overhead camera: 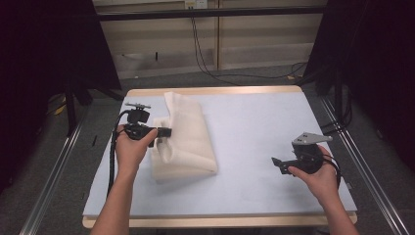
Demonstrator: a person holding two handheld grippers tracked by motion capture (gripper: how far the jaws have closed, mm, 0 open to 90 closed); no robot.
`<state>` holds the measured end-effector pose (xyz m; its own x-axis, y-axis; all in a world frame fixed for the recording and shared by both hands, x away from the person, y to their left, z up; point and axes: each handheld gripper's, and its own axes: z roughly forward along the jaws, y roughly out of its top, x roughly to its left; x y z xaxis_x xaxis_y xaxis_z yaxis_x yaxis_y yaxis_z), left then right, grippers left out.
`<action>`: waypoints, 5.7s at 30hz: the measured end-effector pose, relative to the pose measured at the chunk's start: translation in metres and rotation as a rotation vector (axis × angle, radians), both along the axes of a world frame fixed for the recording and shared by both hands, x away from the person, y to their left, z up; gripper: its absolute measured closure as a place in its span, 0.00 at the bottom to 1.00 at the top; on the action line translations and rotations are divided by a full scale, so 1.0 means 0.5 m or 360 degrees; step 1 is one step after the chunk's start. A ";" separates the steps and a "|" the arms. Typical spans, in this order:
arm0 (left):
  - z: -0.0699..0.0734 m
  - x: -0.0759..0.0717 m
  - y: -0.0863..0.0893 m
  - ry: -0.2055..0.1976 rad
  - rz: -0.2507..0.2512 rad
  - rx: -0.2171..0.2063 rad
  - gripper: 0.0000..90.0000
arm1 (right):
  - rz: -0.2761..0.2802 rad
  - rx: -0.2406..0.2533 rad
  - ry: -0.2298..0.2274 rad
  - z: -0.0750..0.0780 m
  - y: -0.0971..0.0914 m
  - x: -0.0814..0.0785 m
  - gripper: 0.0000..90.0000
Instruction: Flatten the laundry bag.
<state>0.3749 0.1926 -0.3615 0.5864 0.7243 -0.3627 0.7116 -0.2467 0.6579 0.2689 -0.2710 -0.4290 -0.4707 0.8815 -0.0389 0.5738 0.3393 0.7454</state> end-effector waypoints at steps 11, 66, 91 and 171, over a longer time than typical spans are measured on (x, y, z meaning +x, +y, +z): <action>0.011 0.009 -0.037 -0.0041 -0.0019 -0.0019 0.91 | 0.0014 0.0009 -0.0003 0.001 0.000 0.000 0.10; -0.022 0.034 -0.195 -0.0059 -0.0208 -0.0068 0.45 | 0.0015 0.0005 0.0008 -0.007 -0.003 0.000 0.10; -0.018 0.036 -0.132 -0.0090 -0.0129 -0.0005 0.29 | 0.0009 0.0008 0.0022 -0.012 0.001 0.001 0.09; -0.199 0.012 0.093 0.0010 0.0244 0.0124 0.41 | 0.0119 0.0030 0.0122 -0.050 0.040 0.027 0.51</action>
<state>0.3808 0.2393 -0.4612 0.4650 0.8311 -0.3050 0.7487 -0.1853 0.6365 0.2822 -0.2509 -0.4540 -0.5363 0.8439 0.0160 0.6028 0.3697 0.7070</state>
